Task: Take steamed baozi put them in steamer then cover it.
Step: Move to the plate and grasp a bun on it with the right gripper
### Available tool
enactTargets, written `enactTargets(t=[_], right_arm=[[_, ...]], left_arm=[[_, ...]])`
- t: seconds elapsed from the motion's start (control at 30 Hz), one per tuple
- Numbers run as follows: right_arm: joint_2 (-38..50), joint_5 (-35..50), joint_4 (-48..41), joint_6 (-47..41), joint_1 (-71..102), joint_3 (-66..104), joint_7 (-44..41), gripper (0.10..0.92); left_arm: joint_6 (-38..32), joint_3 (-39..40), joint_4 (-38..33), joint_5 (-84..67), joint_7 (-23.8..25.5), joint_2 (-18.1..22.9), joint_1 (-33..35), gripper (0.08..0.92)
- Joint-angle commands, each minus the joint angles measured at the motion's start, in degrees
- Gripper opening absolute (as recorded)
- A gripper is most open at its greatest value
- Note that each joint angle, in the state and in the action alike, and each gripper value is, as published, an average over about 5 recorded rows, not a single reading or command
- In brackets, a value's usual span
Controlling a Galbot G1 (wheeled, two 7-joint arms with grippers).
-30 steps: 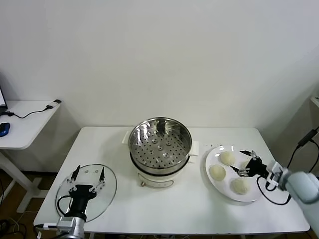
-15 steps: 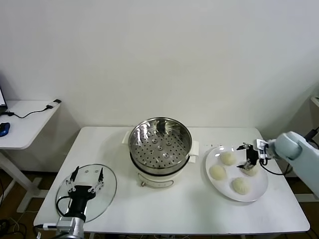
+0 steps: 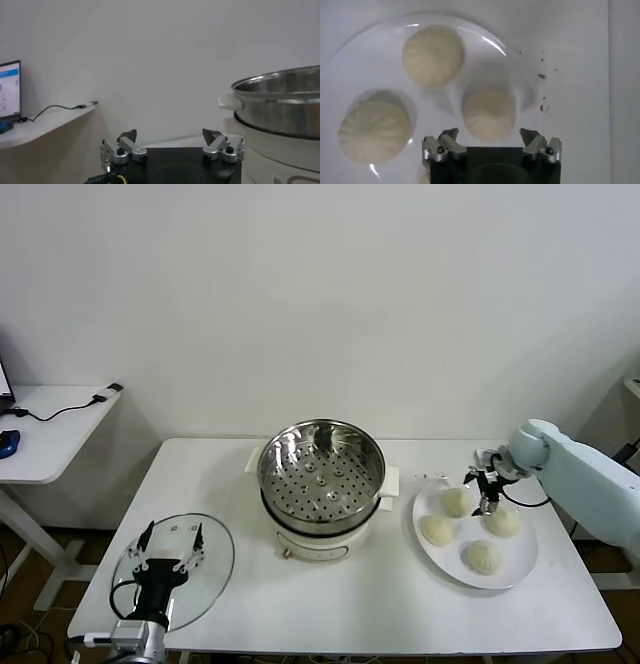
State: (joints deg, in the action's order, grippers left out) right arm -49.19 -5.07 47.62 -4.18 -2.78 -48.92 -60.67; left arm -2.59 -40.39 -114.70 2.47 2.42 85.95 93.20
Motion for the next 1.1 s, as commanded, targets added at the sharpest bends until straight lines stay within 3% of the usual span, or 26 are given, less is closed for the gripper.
enactTargets(t=[0.03, 0.4, 0.7, 1.1], right_arm=[[-5.5, -0.6, -6.1, 0.6, -3.0, -4.5, -1.2, 0.823], [-5.4, -0.5, -7.0, 1.1, -1.4, -3.8, -1.1, 0.82], [-5.5, 0.3, -6.8, 1.5, -1.1, -3.2, -1.2, 0.706], [-4.2, 5.3, -3.0, 8.3, -11.5, -9.0, -3.6, 0.679]], left_arm=[[0.0, -0.1, 0.4, 0.0, 0.0, 0.0, -0.1, 0.823], [-0.1, -0.2, 1.0, 0.0, -0.2, -0.1, -0.1, 0.823], [-0.2, -0.1, 0.9, 0.0, -0.2, -0.1, 0.1, 0.823], [-0.5, -0.2, 0.5, 0.0, -0.4, -0.1, 1.0, 0.823]])
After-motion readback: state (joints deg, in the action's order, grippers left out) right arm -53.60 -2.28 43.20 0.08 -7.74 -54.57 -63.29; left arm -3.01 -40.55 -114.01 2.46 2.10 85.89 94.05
